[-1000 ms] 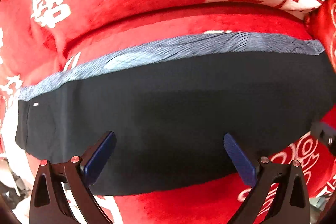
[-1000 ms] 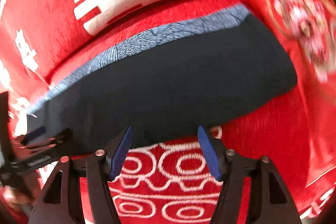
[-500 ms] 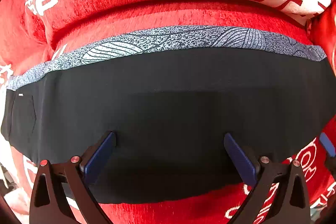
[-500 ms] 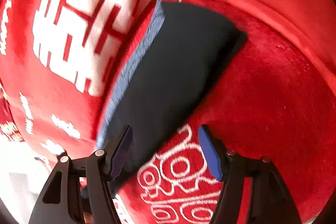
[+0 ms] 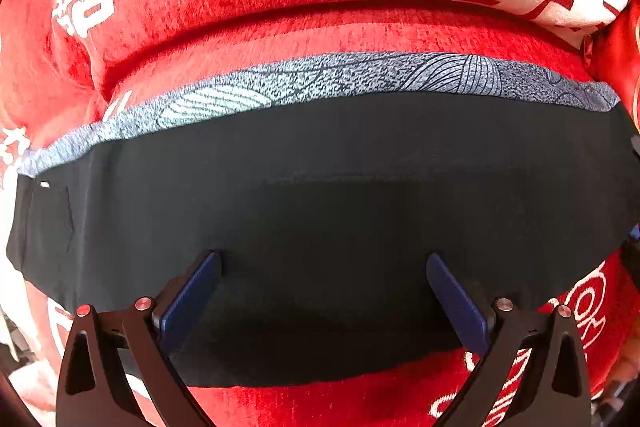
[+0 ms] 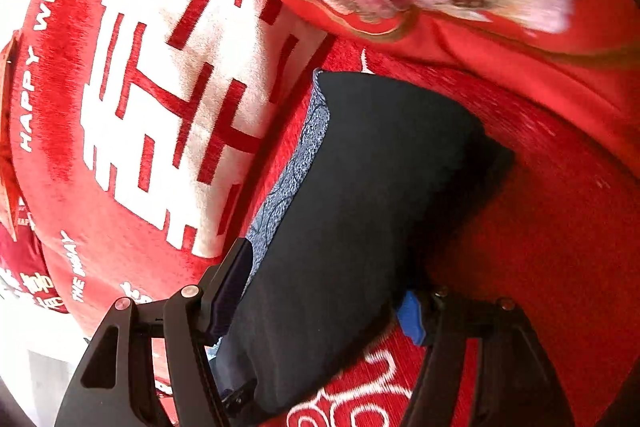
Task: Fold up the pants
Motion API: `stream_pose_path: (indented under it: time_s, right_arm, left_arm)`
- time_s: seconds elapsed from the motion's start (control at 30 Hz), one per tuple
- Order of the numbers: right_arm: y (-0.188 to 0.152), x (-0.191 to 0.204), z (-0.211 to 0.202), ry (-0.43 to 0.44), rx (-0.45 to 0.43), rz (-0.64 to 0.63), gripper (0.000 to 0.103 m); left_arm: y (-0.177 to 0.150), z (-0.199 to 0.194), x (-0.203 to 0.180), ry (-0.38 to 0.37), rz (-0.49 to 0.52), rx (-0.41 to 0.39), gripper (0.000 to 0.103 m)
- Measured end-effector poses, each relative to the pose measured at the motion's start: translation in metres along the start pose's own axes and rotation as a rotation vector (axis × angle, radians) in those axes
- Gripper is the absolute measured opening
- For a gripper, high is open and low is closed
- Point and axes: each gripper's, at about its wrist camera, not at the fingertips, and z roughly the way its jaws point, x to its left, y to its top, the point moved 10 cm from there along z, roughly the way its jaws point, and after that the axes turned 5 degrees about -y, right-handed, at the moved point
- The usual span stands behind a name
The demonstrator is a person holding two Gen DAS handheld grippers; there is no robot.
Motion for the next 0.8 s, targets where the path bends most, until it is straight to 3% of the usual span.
stream_pose_path:
  time_s: [0.03, 0.13, 0.17, 0.23, 0.33, 0.47, 0.6, 0.8]
  right_arm:
    - [0.001, -0.001, 0.001, -0.016, 0.012, 0.013, 0.065]
    - [0.002, -0.014, 0.003, -0.091, 0.065, 0.041, 0.018]
    - [0.001, -0.014, 0.001, -0.091, 0.075, 0.043, 0.018]
    - [0.001, -0.009, -0.005, -0.108, 0.074, -0.008, 0.016]
    - [0.0, 0.016, -0.017, -0.119, 0.052, -0.119, 0.016]
    - [-0.003, 0.049, -0.032, -0.113, 0.034, -0.227, 0.016]
    - [-0.019, 0.084, -0.036, -0.129, 0.043, -0.366, 0.016]
    - [-0.053, 0.143, -0.032, -0.149, 0.053, -0.584, 0.016]
  left_arm:
    - [0.002, -0.004, -0.002, 0.007, 0.012, -0.004, 0.101]
    - [0.009, -0.022, -0.022, -0.06, 0.042, -0.036, 0.09]
    - [0.011, -0.025, -0.028, -0.086, 0.052, -0.042, 0.09]
    - [0.015, -0.035, -0.047, -0.14, 0.093, -0.072, 0.08]
    - [0.016, -0.035, -0.064, -0.171, 0.136, -0.095, 0.08]
    - [0.001, -0.009, -0.07, -0.266, 0.056, -0.031, 0.08]
    - [-0.005, -0.008, -0.081, -0.188, 0.151, -0.145, 0.08]
    - [-0.011, -0.013, -0.072, -0.257, 0.13, -0.193, 0.08]
